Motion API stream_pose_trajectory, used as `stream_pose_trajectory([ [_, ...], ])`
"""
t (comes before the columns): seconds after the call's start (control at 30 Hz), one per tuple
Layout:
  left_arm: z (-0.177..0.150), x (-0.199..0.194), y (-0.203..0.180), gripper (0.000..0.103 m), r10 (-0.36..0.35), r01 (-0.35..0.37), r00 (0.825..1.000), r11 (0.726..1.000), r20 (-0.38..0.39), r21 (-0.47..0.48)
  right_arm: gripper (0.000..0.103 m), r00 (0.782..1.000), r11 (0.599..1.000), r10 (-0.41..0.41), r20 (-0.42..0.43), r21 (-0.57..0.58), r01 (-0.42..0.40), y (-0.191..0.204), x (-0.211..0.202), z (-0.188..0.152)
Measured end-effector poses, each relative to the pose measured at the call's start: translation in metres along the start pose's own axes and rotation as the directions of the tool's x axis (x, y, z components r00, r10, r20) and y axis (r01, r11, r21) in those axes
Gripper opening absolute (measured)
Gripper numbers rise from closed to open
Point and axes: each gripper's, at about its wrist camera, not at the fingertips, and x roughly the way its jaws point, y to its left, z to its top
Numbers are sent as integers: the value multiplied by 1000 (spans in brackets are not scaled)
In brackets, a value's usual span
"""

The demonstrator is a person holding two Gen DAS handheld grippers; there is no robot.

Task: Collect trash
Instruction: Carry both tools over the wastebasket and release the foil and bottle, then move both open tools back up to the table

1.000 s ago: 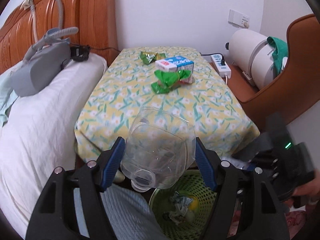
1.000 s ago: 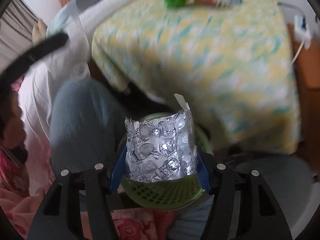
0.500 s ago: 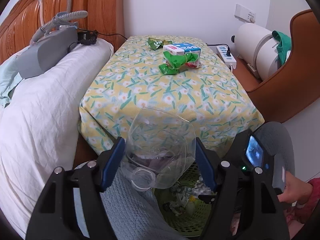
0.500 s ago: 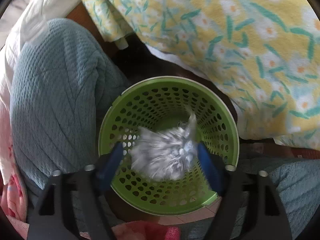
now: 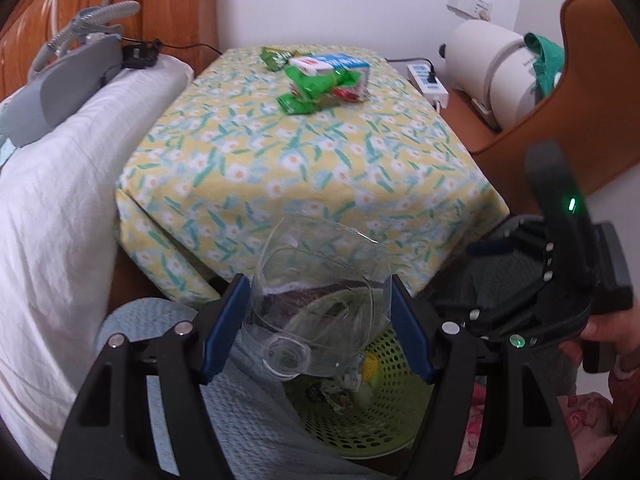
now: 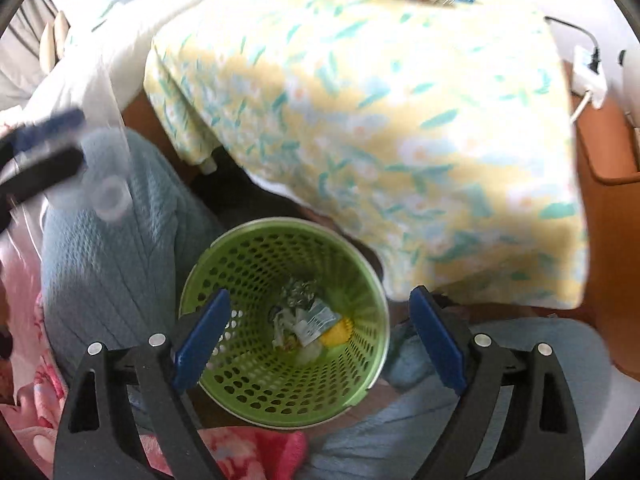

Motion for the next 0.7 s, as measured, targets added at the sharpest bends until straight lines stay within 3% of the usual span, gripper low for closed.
stream_pose_trajectory([
  [0.27,-13,28,-26,69,-92,95,991,995,-92,24,95,999,999,-31,34,33,30,-18,-17,2],
  [0.33,-13,31,-29,82,-96,99,990,995,-103,28,95,999,999,-32,32,42,31,-21,-13,2],
  [0.47,-11,25,-28,93,-103,105,991,994,-80,27,95,999,998,-26,26,57,25,-27,-7,-1],
  [0.7,-5,15,-14,93,-74,74,996,997,-47,-7,95,1000,997,-18,23,72,16,-27,-1,-5],
])
